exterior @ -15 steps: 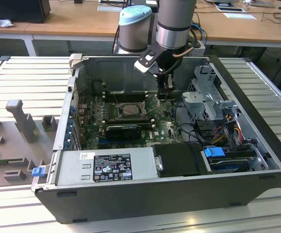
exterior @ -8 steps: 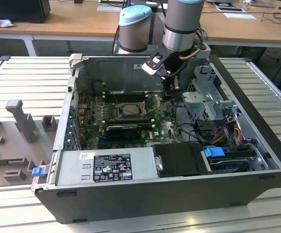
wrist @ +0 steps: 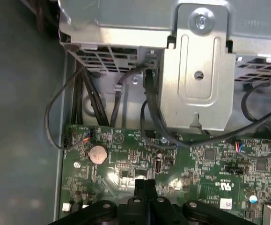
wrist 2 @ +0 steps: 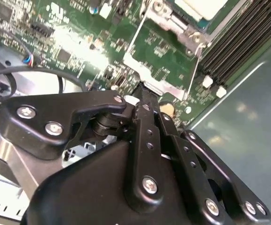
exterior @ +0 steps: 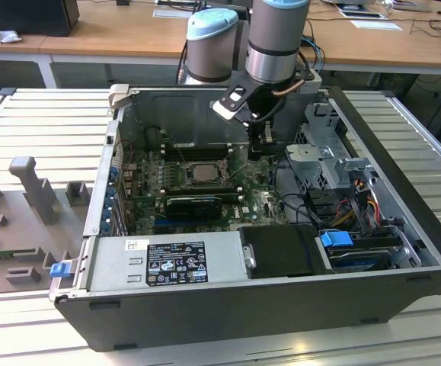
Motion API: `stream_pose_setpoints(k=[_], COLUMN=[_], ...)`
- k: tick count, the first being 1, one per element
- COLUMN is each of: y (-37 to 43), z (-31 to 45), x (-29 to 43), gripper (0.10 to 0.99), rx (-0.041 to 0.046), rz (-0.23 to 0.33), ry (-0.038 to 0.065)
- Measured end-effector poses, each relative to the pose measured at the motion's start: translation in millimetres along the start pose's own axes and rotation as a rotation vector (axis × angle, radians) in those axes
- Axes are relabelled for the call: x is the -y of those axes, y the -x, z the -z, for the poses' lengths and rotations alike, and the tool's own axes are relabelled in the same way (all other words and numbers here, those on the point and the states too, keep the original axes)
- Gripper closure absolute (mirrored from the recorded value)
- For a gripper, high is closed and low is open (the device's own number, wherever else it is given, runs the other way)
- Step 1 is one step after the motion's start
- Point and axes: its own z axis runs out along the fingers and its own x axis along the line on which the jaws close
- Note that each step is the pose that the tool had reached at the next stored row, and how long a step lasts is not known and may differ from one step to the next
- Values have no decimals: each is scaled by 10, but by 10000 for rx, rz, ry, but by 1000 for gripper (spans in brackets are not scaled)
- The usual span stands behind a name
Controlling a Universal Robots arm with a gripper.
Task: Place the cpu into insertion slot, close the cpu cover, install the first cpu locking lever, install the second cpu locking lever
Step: 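Close the cpu cover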
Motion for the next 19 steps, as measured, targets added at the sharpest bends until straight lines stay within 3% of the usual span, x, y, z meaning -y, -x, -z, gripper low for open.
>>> stream_pose_setpoints(k=[3,5,7,10,14,16,19], y=[-7,-15,-26,-39,-45,-46,-54], z=[2,5,9,-25,-140,-148,-154], x=[108,240,431,624,667,686,801], gripper=[980,980,980,980,980,980,980], rx=[1,1,2,2,0,2,0], rz=[-1,1,1,1,10,11,35], ry=[10,15,21,27,27,23,22])
